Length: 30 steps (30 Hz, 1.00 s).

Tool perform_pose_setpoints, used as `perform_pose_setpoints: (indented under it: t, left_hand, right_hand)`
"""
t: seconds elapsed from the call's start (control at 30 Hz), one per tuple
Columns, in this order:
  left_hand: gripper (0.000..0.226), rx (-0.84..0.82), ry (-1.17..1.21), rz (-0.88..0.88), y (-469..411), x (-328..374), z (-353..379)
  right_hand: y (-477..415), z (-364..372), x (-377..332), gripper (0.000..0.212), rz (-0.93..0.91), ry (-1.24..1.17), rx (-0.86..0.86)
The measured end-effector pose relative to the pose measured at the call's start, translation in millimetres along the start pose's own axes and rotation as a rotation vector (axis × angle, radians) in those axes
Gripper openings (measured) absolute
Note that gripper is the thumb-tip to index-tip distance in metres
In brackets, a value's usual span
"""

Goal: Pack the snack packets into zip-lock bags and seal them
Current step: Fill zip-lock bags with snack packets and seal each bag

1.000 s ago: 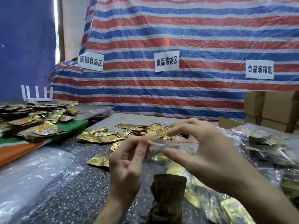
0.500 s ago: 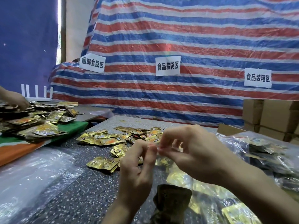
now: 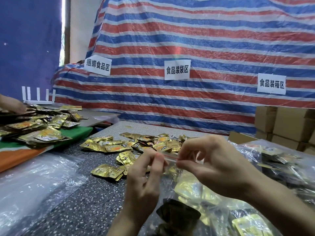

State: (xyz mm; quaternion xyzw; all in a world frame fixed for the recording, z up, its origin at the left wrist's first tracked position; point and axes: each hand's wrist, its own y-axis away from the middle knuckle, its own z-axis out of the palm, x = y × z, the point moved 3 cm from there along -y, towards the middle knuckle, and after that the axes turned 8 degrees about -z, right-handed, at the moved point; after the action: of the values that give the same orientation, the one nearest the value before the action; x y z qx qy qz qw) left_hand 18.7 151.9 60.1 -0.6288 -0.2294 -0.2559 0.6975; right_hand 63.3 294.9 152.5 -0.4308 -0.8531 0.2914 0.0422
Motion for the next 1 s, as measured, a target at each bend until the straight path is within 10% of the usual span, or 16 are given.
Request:
perform_pose_setpoints:
  t: [1.0]
  left_hand:
    - [0.022, -0.143, 0.187, -0.052, 2.6, 5.0, -0.9]
  right_hand:
    - [9.2, -5.7, -9.2, 0.026, 0.013, -0.046, -0.126]
